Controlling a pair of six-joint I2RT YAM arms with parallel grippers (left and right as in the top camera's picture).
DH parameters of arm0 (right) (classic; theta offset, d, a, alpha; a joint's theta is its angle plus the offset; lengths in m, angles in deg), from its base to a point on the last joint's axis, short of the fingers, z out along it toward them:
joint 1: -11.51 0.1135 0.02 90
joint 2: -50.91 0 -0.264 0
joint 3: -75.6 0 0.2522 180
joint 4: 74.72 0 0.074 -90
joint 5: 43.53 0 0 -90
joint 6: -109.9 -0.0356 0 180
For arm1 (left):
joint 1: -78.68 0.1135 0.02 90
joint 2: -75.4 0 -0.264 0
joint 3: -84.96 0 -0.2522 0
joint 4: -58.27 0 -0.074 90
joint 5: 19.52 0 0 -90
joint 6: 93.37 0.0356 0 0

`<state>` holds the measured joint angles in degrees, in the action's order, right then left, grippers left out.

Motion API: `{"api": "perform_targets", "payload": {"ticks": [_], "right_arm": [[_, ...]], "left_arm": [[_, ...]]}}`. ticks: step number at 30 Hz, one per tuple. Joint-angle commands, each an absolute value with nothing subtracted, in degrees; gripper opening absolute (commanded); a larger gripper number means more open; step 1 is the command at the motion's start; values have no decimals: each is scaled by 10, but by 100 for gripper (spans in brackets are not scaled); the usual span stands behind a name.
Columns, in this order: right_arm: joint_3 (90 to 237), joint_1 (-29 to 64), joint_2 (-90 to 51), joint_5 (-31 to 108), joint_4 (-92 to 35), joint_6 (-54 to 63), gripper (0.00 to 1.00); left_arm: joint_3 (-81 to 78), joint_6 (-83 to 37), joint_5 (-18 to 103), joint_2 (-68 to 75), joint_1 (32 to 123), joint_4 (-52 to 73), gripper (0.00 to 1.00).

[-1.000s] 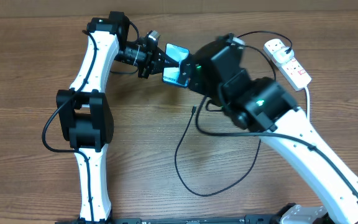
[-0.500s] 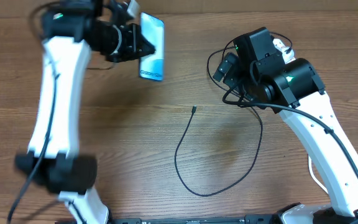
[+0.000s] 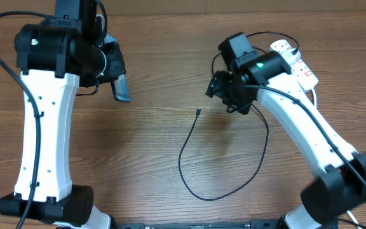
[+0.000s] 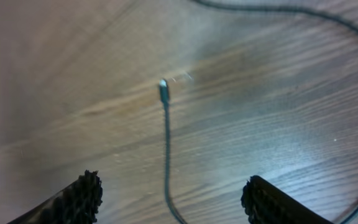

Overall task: Plug charger to phone and switch on socket
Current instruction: 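Move the right gripper down over the USB-C cable end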

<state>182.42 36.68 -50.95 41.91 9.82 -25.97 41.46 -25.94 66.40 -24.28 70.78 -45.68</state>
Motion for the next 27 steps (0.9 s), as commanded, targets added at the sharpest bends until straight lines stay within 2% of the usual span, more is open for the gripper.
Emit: {"api": "perform_targets", "payload": {"ticks": [1,4,9,15,18,22,24,27], "right_arm": [[1820,367,-543,391,103,-246,65],[1820,367,-554,377,91,-245,64],[1820,367,-569,373,69,-231,77],[1820,379,-629,374,88,-236,78],[1820,403,-645,371,57,-280,87],[1820,435,-645,374,1,-300,91],[1820,455,-645,397,-27,-300,96],[1820,481,-646,467,-43,-301,98]], "left_arm": [[393,-274,690,-243,702,-449,4],[379,-274,690,-243,702,-447,4],[368,-274,688,-243,702,-437,4],[365,-274,664,-243,702,-433,4],[364,-270,665,-243,702,-433,4],[362,-261,664,-243,702,-436,4],[361,-261,664,-243,702,-437,4],[361,-261,664,-243,702,-437,4]]}}
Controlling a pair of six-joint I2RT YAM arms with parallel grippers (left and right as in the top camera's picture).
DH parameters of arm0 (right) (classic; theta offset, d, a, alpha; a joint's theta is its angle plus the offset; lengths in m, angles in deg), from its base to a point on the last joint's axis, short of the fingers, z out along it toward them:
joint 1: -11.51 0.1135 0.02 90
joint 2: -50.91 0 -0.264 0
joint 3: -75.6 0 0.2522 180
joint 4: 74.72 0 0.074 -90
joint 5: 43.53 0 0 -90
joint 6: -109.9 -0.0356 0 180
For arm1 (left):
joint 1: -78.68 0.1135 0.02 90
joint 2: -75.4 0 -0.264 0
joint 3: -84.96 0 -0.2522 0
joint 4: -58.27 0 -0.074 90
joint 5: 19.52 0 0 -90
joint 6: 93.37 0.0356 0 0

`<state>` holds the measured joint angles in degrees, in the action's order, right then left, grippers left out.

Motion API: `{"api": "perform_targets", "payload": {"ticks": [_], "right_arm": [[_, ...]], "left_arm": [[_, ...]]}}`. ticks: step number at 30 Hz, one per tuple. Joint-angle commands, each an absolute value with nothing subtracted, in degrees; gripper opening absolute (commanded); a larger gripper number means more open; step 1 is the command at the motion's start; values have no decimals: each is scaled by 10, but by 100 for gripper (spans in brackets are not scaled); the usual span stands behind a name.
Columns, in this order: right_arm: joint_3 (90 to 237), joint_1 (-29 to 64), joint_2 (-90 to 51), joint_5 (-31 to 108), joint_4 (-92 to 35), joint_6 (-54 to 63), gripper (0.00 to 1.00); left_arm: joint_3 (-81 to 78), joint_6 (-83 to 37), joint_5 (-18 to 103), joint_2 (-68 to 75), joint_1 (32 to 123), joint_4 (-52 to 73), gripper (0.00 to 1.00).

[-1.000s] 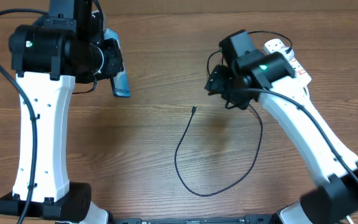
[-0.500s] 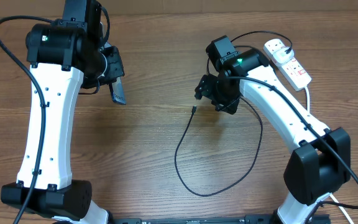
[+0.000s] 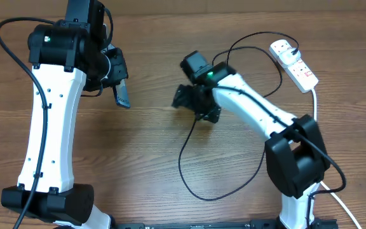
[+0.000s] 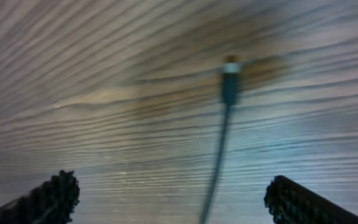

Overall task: Plug charger to phone and switch on socket
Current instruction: 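Move the right gripper down over the USB-C cable end, then lower and close the right gripper on the USB-C plug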

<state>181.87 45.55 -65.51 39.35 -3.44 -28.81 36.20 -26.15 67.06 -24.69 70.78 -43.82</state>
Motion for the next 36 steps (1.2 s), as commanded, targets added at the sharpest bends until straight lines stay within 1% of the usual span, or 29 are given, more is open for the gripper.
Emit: {"api": "perform_targets", "payload": {"ticks": [1,4,7,8,12,15,19,21,23,29,36], "right_arm": [[1820,489,-646,490,-43,-304,99],[1820,501,-646,525,-31,-333,98],[1820,501,-646,527,-30,-344,92],[1820,500,-646,529,-31,-344,90],[1819,498,-650,543,-31,-344,74],[1819,498,-662,543,-30,-344,68],[1819,497,-693,544,-31,-343,67],[1819,492,-709,541,-32,-343,62],[1819,489,-715,540,-37,-343,60],[1819,481,-726,550,-65,-305,55],[1816,475,-731,550,-62,-299,50]], "left_arm": [[361,-261,664,-243,702,-437,4],[361,-261,664,-243,702,-437,4],[361,-261,664,-243,702,-437,4],[361,-261,664,-243,702,-437,4],[361,-261,664,-243,702,-437,4],[361,-261,664,-243,702,-437,5],[361,-261,664,-243,702,-438,4],[361,-261,664,-243,702,-440,4],[361,-261,663,-243,702,-440,4],[361,-261,664,-243,702,-440,4],[361,-261,664,-243,702,-439,4]]}}
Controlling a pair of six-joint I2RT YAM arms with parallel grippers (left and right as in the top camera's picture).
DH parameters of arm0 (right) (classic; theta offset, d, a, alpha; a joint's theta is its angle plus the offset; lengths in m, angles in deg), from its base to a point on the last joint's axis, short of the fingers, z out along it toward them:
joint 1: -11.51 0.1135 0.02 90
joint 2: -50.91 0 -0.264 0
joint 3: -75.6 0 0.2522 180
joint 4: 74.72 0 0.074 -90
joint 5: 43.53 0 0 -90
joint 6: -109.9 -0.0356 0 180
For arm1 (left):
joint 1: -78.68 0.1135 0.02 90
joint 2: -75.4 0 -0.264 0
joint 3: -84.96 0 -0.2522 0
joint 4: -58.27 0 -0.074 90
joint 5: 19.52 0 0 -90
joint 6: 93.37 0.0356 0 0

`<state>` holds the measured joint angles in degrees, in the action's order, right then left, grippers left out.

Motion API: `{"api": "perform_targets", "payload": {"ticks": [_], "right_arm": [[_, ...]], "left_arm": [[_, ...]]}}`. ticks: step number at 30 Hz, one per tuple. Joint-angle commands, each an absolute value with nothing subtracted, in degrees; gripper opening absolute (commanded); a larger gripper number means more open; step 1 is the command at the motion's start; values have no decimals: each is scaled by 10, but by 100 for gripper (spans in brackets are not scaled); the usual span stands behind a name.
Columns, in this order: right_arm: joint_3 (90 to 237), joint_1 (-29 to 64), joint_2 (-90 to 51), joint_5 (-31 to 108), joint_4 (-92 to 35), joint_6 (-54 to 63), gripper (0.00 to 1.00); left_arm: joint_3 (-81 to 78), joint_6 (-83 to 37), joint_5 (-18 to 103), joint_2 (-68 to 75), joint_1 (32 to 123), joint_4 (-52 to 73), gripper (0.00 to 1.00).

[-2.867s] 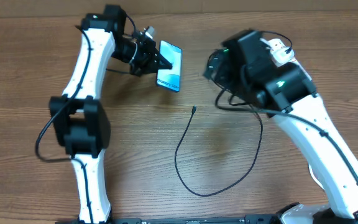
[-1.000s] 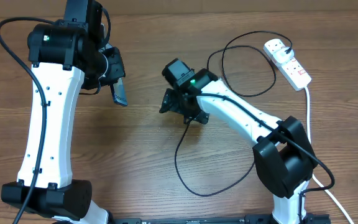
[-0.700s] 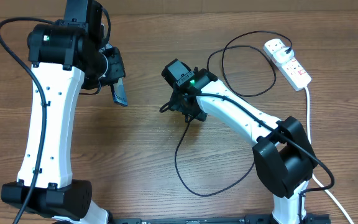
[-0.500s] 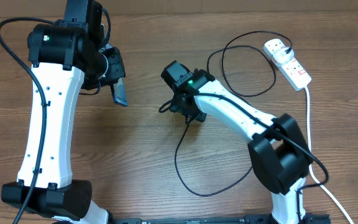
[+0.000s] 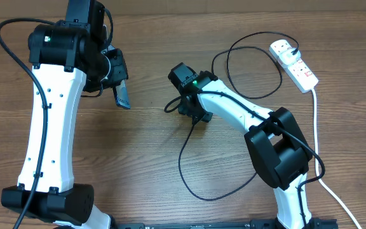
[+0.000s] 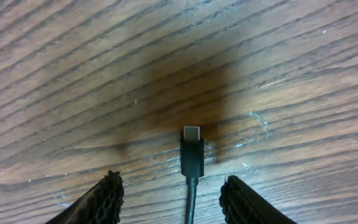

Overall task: Plug charger to phone and switch on socket
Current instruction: 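Lower and close the right gripper on the USB-C plug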

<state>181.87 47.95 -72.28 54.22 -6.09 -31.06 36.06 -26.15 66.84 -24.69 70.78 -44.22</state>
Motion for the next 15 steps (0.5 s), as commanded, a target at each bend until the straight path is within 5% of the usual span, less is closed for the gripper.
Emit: {"api": "perform_targets", "payload": {"ticks": [1,15], "right_arm": [[1816,475,-733,550,-63,-297,50],[1788,474,-735,547,-75,-296,48]], "left_arm": [[361,-261,664,-243,702,-439,4],[361,-261,664,-243,702,-439,4]]}}
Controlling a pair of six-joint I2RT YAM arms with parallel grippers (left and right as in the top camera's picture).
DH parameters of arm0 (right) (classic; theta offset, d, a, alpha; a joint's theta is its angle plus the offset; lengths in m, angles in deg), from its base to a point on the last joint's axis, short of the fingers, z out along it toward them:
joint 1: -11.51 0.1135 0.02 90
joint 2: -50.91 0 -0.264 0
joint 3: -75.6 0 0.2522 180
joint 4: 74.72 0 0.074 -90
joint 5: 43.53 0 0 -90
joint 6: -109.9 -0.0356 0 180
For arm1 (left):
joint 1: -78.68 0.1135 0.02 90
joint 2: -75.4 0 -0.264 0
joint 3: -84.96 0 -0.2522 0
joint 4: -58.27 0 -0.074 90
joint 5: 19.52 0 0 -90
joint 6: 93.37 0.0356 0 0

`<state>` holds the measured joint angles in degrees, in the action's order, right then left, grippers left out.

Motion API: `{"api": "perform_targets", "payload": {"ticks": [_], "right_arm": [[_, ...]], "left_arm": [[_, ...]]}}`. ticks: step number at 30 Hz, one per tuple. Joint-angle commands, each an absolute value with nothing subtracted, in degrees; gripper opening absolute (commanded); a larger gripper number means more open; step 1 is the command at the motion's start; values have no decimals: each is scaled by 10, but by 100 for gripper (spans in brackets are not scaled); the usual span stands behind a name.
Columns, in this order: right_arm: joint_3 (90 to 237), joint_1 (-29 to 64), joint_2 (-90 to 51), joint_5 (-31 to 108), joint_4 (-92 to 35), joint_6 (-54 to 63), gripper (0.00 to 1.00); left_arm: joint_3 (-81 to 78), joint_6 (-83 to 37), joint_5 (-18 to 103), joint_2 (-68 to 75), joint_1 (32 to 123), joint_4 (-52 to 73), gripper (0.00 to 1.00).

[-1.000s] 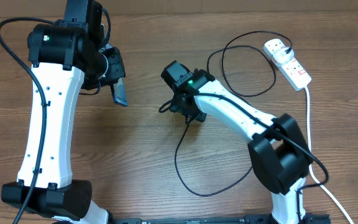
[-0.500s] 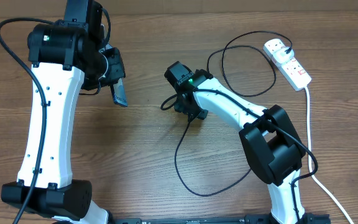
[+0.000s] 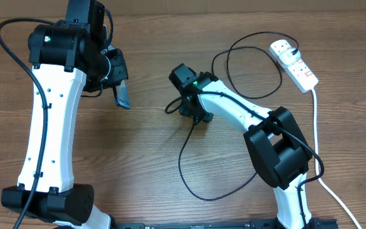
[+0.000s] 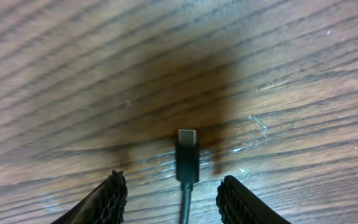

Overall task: Plug charger to phone and switch on socket
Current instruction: 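Lower and close the right gripper on the USB-C plug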

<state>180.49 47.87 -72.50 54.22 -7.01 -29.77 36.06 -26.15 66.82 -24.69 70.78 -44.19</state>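
Observation:
The black charger cable loops over the wooden table, and its USB-C plug lies flat, tip pointing away from the wrist camera. My right gripper is open and low over the table, its fingers on either side of the cable just behind the plug, not touching it. In the overhead view the right gripper hides the plug. My left gripper is shut on the dark phone, held above the table at the upper left.
A white socket strip lies at the back right, with the black cable running to it. Its white cord runs down the right side. The left arm's white link stands over the table's left part.
The right gripper's fingers stand slightly closer together around the cable, and the plug sits a little lower in the wrist view. The left arm and the phone have not moved.
The right gripper was open well to the right of the plug while the left held the phone up. Then it was nearer, with the plug ahead of its fingers. Later it was low over the plug, fingers straddling the cable, as now.

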Motion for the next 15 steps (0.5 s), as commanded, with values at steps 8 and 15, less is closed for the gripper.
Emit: {"api": "perform_targets", "payload": {"ticks": [8,15], "right_arm": [[1778,474,-736,533,-88,-296,44],[1778,474,-745,535,-94,-296,35]], "left_arm": [[361,-261,664,-243,702,-439,4],[361,-261,664,-243,702,-439,4]]}}
